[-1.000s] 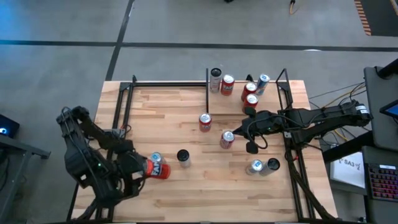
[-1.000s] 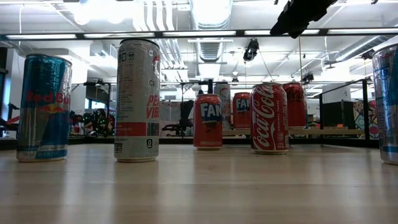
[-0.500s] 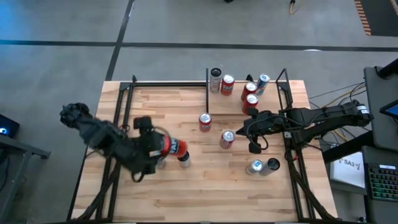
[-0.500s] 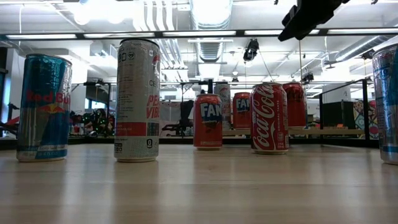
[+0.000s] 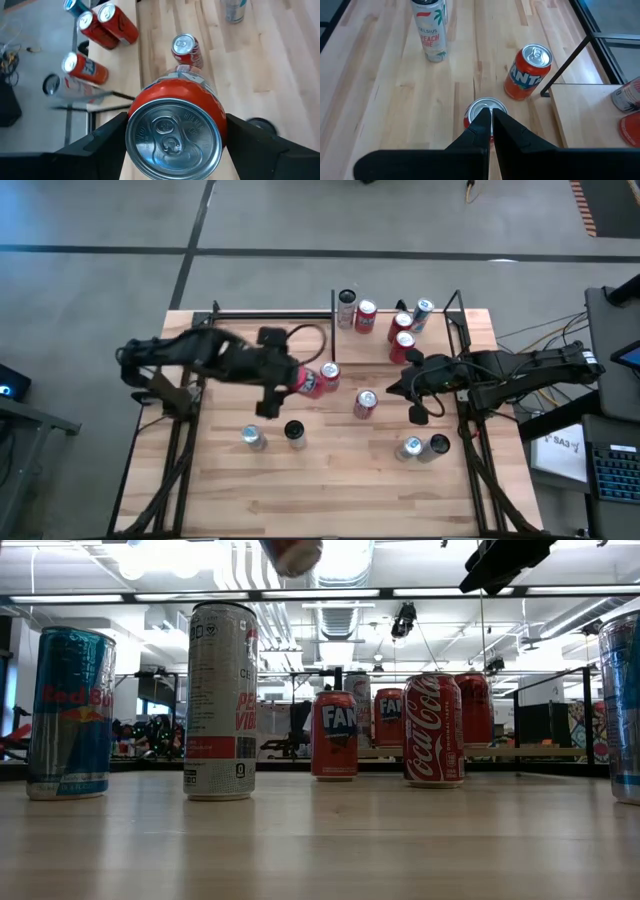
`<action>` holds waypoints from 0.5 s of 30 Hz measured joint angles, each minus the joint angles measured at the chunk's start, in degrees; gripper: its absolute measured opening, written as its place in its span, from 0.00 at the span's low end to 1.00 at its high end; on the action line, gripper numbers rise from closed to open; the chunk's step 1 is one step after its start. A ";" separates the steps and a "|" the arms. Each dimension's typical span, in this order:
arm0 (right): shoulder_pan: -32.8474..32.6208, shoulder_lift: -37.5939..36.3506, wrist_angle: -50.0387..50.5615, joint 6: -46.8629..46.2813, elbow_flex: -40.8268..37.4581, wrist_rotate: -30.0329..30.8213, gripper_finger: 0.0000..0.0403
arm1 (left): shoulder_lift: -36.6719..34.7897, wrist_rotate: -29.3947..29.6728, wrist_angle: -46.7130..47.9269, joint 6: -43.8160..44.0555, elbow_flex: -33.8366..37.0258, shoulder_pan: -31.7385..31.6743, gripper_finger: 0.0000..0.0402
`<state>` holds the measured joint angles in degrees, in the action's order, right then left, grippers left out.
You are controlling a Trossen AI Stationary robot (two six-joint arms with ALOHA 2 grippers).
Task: Place canned beverage on shelf
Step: Put the bottom orange soda can on the shelf aligned with the other orange soda can
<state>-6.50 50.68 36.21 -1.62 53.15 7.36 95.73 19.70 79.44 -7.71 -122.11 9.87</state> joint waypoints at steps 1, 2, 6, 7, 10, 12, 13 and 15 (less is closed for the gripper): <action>0.00 0.00 -0.02 -0.01 0.00 0.02 0.02 | 1.25 -1.20 -0.04 -2.37 -1.37 -1.31 0.67; 0.00 0.00 0.00 -0.11 0.02 0.02 0.02 | 2.53 -2.43 -0.04 -4.58 -2.89 -2.52 0.67; 0.00 0.00 0.00 -0.25 0.02 0.01 0.02 | 8.22 -6.66 0.26 -13.36 -10.08 -7.11 0.67; 0.00 0.00 0.00 -0.25 0.02 0.02 0.02 | 9.75 -7.32 0.69 -15.63 -12.03 -8.18 0.67; 0.00 0.00 0.04 -0.33 0.02 0.00 0.02 | 11.44 -9.02 -1.36 -23.01 -11.51 -10.99 0.67; 0.00 0.00 0.18 -0.87 0.02 -0.02 0.02 | 12.72 -10.99 -1.52 -27.07 -10.80 -12.79 0.67; 0.00 0.00 0.22 -1.32 0.02 -0.03 0.02 | 13.11 -11.37 -1.54 -28.34 -10.74 -13.68 0.67; 0.00 -0.01 0.52 -1.90 0.02 -0.05 0.02 | 14.67 -11.28 -1.72 -30.69 -11.21 -15.18 0.67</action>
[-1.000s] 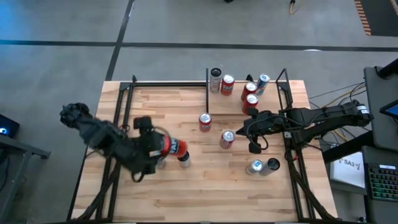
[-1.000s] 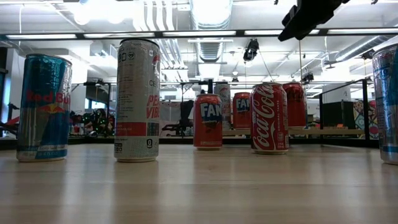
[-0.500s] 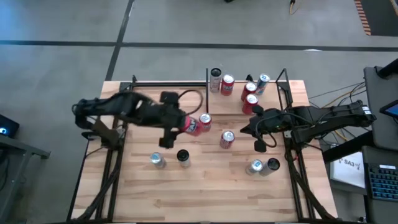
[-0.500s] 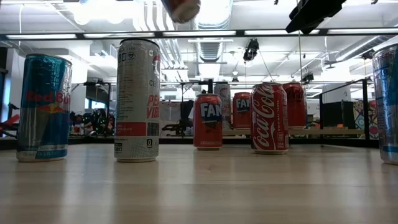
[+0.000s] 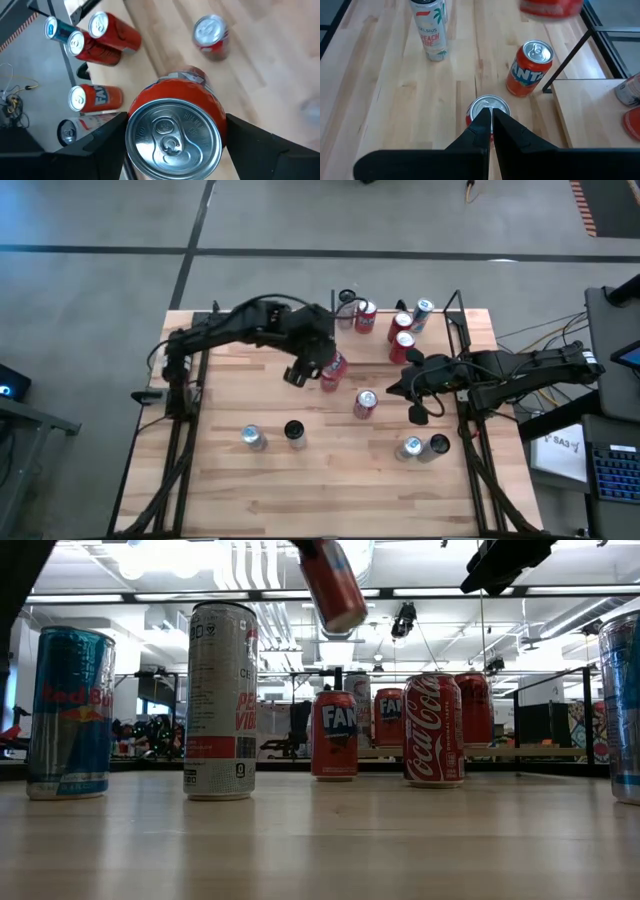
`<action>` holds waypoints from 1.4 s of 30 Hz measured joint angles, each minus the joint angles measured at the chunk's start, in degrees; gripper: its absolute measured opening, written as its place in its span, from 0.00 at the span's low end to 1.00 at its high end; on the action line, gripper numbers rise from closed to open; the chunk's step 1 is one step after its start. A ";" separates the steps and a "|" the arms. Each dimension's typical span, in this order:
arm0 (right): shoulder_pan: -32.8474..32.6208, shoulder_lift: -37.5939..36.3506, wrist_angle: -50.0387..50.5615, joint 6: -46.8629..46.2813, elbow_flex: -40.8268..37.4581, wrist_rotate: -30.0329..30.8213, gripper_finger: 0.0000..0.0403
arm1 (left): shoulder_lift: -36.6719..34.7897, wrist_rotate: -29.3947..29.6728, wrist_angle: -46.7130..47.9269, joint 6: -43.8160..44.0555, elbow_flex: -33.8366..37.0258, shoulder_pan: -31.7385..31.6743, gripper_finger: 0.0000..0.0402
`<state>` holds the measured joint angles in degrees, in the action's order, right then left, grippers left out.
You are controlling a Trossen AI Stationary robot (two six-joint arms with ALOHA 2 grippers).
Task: Place canned beverage on shelf
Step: Put the bottom orange soda can on the shelf aligned with the other orange soda can
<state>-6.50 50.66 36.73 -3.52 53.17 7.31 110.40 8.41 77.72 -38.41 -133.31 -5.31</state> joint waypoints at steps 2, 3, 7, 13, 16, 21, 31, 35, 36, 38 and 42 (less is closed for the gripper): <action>0.00 0.01 -0.06 -0.61 0.00 0.00 0.02 | 1.41 -0.11 -0.58 -2.65 -0.42 -1.38 0.67; 0.00 0.01 -0.06 -0.97 0.00 0.03 0.02 | 1.92 -0.62 -1.22 -3.49 -0.44 -1.97 0.67; 0.02 0.01 -0.11 -1.74 0.00 0.17 0.02 | 2.07 -3.32 -4.24 -3.79 -0.46 -4.31 0.67; 0.02 0.01 -0.11 -2.71 0.00 0.20 0.02 | 2.02 -3.91 -14.55 -3.83 -0.90 -4.86 0.67; 0.02 0.01 -0.13 -2.96 0.00 0.20 0.02 | 2.17 -4.51 -17.51 -4.16 -0.90 -5.20 0.67; 0.02 0.03 -0.13 -2.97 0.00 0.21 0.02 | 4.31 -4.45 -19.87 -3.70 -0.70 -5.83 0.67; -0.11 0.08 -0.11 -3.53 0.00 0.22 0.02 | 10.19 -4.43 -19.46 -4.24 -0.81 -7.21 0.67; -0.11 0.08 -0.09 -3.46 0.00 0.25 0.02 | 12.40 -3.23 -19.59 -4.36 -0.86 -7.51 0.67; -0.11 0.08 -0.13 -3.40 0.00 0.31 0.02 | 13.06 -2.57 -19.59 -4.56 -0.86 -7.51 0.67; -0.11 0.08 -0.12 -3.40 0.00 0.31 0.02 | 14.32 -1.42 -19.54 -4.93 -0.86 -7.57 0.67; -0.11 0.08 -0.09 -3.40 0.00 0.31 0.02 | 16.39 -0.82 -19.30 -5.65 -0.86 -7.57 0.67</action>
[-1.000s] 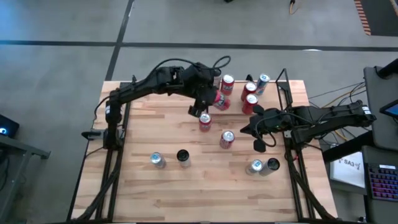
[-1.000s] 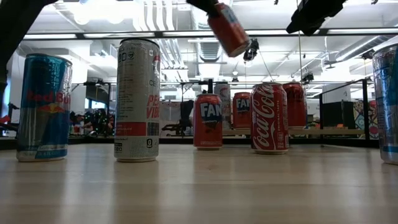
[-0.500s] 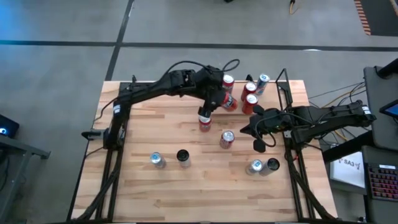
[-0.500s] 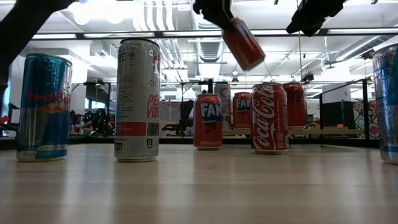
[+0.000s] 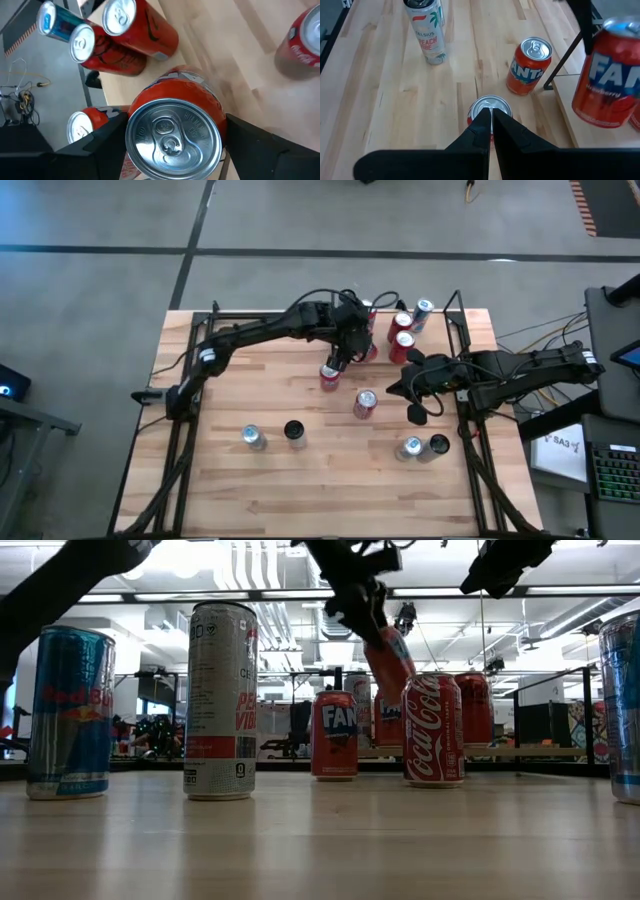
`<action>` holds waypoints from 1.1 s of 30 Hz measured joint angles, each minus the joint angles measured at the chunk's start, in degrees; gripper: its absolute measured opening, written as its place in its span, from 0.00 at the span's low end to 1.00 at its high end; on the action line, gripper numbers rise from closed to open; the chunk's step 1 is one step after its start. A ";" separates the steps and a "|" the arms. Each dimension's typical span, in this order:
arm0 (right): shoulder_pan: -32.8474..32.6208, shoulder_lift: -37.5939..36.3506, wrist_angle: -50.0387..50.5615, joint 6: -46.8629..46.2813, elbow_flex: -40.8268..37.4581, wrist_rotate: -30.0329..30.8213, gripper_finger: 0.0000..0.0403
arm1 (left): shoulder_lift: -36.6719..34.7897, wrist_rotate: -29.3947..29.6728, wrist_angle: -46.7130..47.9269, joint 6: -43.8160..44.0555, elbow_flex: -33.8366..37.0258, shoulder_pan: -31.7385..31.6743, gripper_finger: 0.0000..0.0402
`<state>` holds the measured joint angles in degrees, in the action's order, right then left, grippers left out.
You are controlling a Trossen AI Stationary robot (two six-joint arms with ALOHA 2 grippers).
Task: Place canned beverage on shelf
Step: Put the bottom orange soda can on the shelf aligned with the other orange soda can
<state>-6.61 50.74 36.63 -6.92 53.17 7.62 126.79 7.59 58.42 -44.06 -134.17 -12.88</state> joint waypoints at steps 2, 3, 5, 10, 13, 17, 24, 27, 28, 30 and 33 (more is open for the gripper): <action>0.00 0.00 0.00 0.02 0.00 0.00 0.02 | 0.78 0.26 -0.03 -0.06 -0.02 -0.04 0.67; 0.00 0.00 0.01 0.02 0.00 0.00 0.02 | 1.16 0.72 -0.05 -0.07 -0.02 -0.04 0.67; 0.00 0.00 0.01 0.02 0.00 0.00 0.02 | 1.74 1.54 0.01 -0.28 -0.02 -0.15 0.68; 0.00 0.02 -0.01 0.02 0.00 0.00 0.02 | 2.75 2.22 -0.37 -0.29 -0.07 -0.26 0.68; 0.00 0.02 0.01 0.04 0.00 0.00 0.02 | 3.48 2.39 -0.21 -0.30 -0.07 -0.31 0.68; 0.00 0.02 0.00 0.04 0.00 -0.01 0.02 | 3.82 2.39 -0.10 -0.30 -0.07 -0.42 0.68; 0.00 0.02 0.01 0.04 0.00 -0.02 0.02 | 3.82 2.39 0.02 -0.23 -0.07 -0.58 0.68; 0.00 0.02 0.01 0.05 0.00 -0.02 0.02 | 3.85 2.41 -0.19 0.03 -0.04 -0.77 0.68; 0.00 0.02 0.01 0.04 0.00 -0.02 0.02 | 4.06 2.41 -0.22 0.01 -0.04 -0.79 0.68; 0.00 0.02 0.02 0.04 0.00 -0.02 0.02 | 4.24 2.41 -0.13 0.01 -0.04 -0.90 0.68; 0.00 0.02 0.05 0.05 0.00 -0.04 0.02 | 4.44 2.41 -0.24 -0.08 -0.04 -0.92 0.68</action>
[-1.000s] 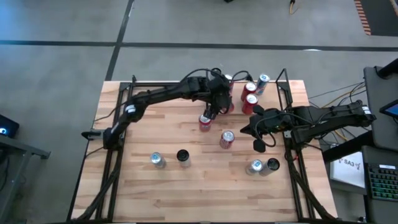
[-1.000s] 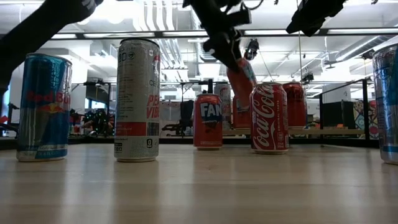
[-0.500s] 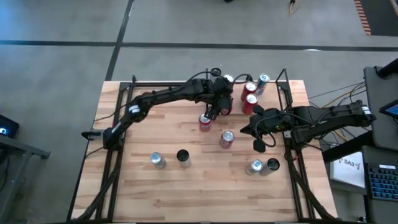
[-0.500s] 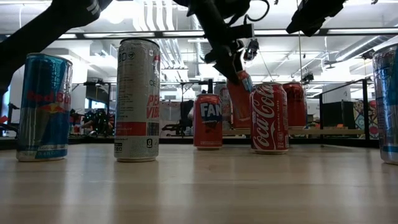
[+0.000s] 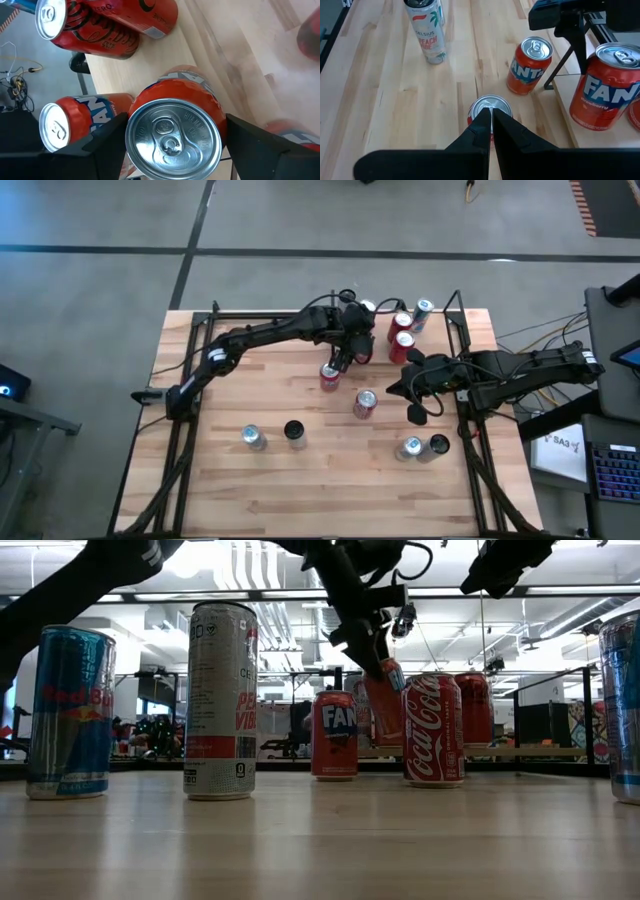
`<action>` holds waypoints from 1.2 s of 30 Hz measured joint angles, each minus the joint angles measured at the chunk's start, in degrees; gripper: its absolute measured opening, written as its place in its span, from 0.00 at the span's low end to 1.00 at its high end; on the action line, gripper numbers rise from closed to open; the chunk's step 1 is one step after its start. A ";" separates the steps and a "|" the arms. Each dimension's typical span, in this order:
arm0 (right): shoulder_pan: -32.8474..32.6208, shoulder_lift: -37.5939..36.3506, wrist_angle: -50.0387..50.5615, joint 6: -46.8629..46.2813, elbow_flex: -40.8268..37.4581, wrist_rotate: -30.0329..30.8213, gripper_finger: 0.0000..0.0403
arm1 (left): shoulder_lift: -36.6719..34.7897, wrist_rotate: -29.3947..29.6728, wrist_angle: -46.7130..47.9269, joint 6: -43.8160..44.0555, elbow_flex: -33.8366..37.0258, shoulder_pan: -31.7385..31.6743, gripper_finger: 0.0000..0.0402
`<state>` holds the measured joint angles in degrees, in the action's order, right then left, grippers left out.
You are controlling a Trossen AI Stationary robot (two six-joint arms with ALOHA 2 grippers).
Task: Place canned beverage on shelf
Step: Put the bottom orange soda can on the shelf aligned with the other orange soda can
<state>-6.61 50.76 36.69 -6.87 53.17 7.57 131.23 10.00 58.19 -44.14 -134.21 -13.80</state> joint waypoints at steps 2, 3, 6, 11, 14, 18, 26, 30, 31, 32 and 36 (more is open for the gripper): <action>0.01 0.02 0.04 0.02 -0.01 0.01 0.02 | 0.26 0.01 -0.23 -0.01 -0.02 0.00 0.68; 0.00 0.02 0.04 0.02 -0.01 0.01 0.02 | 0.46 0.00 -0.18 -0.05 -0.02 0.00 0.68; 0.00 0.02 0.04 0.02 -0.02 0.00 0.02 | 0.96 0.00 -0.10 -0.23 -0.02 0.00 0.68; 0.00 0.02 0.04 0.02 -0.02 0.00 0.02 | 1.02 0.04 -0.17 -0.35 -0.02 -0.24 0.68; 0.00 0.02 0.04 0.02 -0.02 0.00 0.02 | 1.02 0.04 -0.21 -0.35 -0.02 -0.41 0.68; 0.00 0.02 0.05 0.02 -0.02 0.00 0.02 | 1.02 0.07 -0.53 -0.37 -0.02 -0.99 0.68; 0.00 0.02 0.04 0.02 -0.02 0.01 0.02 | 1.02 0.50 -0.66 -0.37 0.00 -2.19 0.68; 0.00 0.02 0.04 0.02 -0.02 0.00 0.02 | 1.02 0.37 -0.69 -0.37 0.07 -2.38 0.68; 0.00 0.02 0.04 0.02 -0.02 0.00 0.02 | 1.02 0.35 -0.73 -0.37 0.07 -2.38 0.68; 0.00 0.02 0.04 0.02 -0.02 0.02 0.02 | 1.02 0.34 -0.72 -0.37 0.09 -2.38 0.68; 0.00 0.02 0.04 0.30 -0.02 0.02 0.02 | 1.01 0.00 -0.52 -0.15 0.24 -2.45 0.68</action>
<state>-6.61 50.78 36.73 -6.57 53.15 7.60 132.24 10.00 57.67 -44.29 -133.97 -16.25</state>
